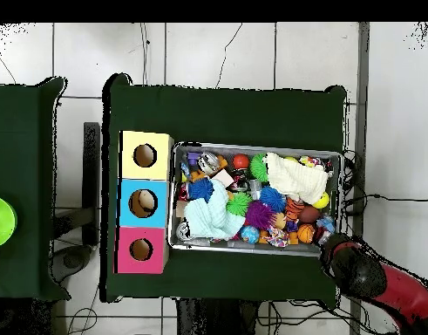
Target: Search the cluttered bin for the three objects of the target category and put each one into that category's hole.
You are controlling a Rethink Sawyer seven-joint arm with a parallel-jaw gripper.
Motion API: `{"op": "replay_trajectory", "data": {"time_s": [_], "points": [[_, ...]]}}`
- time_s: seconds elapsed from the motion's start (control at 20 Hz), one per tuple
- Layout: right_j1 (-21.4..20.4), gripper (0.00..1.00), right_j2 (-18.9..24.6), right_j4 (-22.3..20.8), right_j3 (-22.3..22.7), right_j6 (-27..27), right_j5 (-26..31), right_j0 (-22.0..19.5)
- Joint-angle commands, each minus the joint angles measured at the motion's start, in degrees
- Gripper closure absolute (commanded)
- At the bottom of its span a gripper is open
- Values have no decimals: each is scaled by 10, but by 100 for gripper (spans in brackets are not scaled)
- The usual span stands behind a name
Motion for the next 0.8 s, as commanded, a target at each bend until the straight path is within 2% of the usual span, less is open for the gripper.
{"op": "replay_trajectory", "data": {"time_s": [0.05, 0.45, 0.8], "points": [[-61, 100, 12, 46, 34, 35, 91, 11], [-76, 100, 7, 60, 41, 31, 98, 17], [-96, 100, -11, 72, 47, 47, 104, 41]]}}
